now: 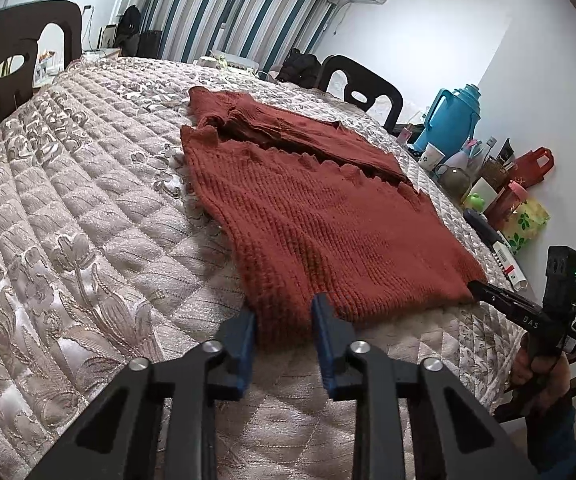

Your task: Fold small clothes

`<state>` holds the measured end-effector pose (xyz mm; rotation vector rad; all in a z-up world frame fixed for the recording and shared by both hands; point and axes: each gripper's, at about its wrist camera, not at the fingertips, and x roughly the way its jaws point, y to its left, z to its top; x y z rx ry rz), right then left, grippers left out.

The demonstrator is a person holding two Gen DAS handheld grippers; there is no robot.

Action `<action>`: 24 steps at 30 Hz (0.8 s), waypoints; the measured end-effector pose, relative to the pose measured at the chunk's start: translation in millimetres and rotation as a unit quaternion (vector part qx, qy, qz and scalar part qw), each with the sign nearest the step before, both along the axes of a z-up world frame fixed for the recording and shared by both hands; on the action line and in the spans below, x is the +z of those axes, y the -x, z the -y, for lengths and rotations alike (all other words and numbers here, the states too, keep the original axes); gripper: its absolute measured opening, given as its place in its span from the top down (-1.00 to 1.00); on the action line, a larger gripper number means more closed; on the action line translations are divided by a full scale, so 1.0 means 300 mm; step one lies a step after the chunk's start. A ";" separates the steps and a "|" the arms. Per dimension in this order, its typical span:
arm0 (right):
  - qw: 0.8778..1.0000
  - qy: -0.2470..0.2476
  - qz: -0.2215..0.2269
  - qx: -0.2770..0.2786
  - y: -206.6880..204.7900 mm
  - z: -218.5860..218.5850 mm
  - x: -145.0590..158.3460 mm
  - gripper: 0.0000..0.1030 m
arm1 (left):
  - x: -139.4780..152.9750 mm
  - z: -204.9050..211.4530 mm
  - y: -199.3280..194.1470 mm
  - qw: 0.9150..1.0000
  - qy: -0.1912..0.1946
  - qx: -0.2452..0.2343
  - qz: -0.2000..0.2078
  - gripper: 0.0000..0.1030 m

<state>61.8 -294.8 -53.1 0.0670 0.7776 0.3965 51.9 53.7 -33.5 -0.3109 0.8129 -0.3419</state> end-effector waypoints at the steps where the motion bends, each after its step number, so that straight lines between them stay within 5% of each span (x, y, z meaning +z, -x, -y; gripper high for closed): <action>1: 1.000 -0.004 0.000 -0.001 -0.001 0.006 0.001 0.71 | 0.002 -0.003 -0.001 1.000 0.003 0.000 -0.001 0.55; 24: 0.995 -0.064 0.061 0.036 -0.053 0.016 0.178 0.86 | 0.183 -0.049 -0.071 0.995 0.078 -0.017 0.054 0.68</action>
